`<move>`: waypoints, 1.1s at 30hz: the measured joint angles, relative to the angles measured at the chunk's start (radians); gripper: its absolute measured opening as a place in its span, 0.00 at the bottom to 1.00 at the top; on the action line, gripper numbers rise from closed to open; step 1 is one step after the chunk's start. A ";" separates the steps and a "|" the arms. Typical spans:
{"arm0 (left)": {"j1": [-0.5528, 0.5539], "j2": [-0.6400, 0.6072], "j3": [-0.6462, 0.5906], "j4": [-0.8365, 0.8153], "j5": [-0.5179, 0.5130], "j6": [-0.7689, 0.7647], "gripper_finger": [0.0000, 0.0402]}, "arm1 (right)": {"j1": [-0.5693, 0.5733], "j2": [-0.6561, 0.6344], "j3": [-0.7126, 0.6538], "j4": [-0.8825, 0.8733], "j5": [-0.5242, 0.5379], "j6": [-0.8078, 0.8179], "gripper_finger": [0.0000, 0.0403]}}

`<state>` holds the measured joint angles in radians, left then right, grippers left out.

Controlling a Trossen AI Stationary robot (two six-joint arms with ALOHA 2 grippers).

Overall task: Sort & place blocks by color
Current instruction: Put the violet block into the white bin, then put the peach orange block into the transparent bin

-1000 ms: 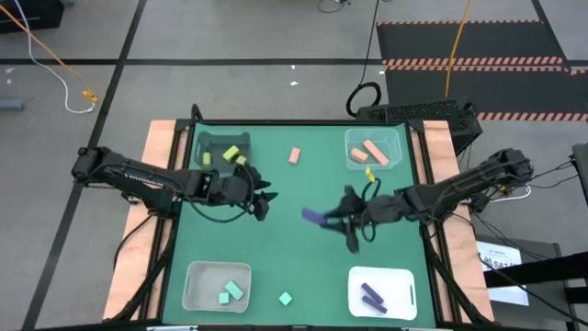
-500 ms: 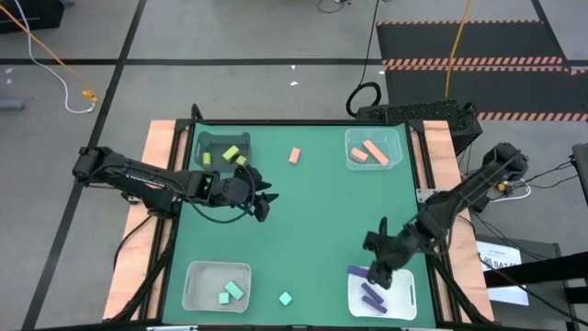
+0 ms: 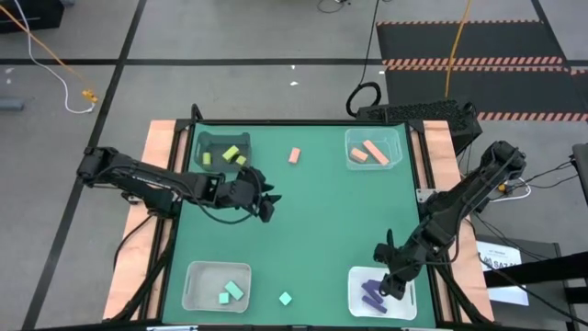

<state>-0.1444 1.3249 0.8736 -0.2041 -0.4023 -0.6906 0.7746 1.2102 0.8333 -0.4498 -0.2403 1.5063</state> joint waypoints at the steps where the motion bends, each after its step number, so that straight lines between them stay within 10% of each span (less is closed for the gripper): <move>1: 0.000 0.001 0.001 0.006 -0.001 -0.003 0.53 | 0.000 0.000 -0.007 0.004 0.000 0.000 0.36; 13: 0.012 0.087 0.002 0.200 -0.026 0.077 0.53 | 0.000 -0.009 -0.042 0.197 -0.052 -0.096 0.59; 33: 0.289 0.432 0.001 0.405 -0.094 -0.052 0.53 | -0.181 -0.010 -0.042 0.301 -0.052 -0.574 0.61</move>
<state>0.1441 1.7572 0.8742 0.2012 -0.4964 -0.7424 0.5940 1.2003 0.7918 -0.1491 -0.2927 0.9324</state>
